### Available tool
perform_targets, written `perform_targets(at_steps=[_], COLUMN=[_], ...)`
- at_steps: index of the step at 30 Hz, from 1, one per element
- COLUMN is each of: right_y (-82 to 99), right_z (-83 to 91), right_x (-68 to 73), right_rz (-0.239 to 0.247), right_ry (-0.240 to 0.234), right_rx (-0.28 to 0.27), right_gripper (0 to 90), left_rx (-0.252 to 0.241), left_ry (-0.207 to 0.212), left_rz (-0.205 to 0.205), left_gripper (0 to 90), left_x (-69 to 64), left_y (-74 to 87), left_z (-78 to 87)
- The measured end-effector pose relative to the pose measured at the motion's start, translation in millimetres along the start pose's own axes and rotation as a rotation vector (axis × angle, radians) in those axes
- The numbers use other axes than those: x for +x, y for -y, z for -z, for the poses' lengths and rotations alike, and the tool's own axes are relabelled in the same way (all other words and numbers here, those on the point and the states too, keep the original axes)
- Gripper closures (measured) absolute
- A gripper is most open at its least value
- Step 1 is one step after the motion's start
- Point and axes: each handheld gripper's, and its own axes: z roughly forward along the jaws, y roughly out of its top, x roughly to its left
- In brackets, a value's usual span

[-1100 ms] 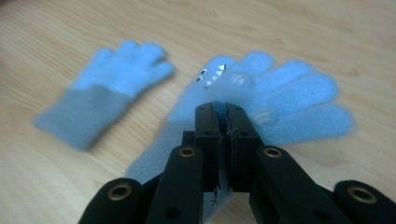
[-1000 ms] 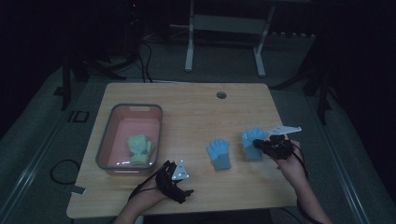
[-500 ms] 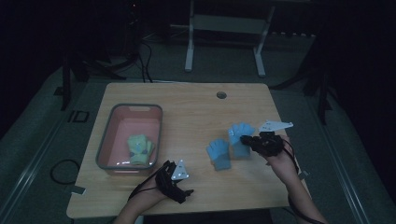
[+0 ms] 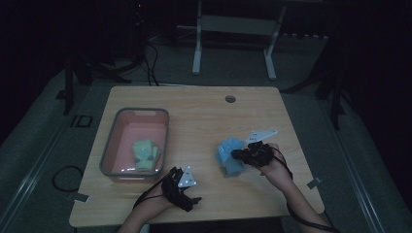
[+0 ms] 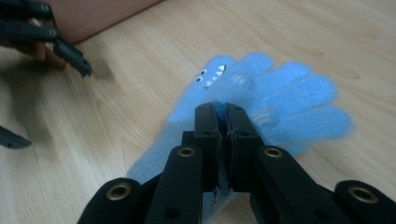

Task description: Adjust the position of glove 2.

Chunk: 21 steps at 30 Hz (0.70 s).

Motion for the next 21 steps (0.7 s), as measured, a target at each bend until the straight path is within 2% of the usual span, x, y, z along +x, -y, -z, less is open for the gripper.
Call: perform_targets(at_steps=[6, 15, 21], right_y=[5.4, 8.1, 14.4], right_z=[-12.2, -27.4, -38.2], right_x=[-3.4, -8.3, -14.7], right_rz=[-0.002, 0.004, -0.023], right_ry=[-0.039, -0.033, -0.024], right_rx=[0.032, 0.085, 0.112], right_gripper=[84.7, 84.3, 82.0], left_rx=[0.001, 0.007, 0.002], left_ry=[-0.002, -0.002, -0.001], left_rz=[-0.005, -0.011, -0.002], left_gripper=[8.9, 8.9, 8.9], left_x=[-0.2, -0.3, 0.7], left_y=[0.1, -0.1, 0.4], left_z=[-0.4, -0.4, -0.3])
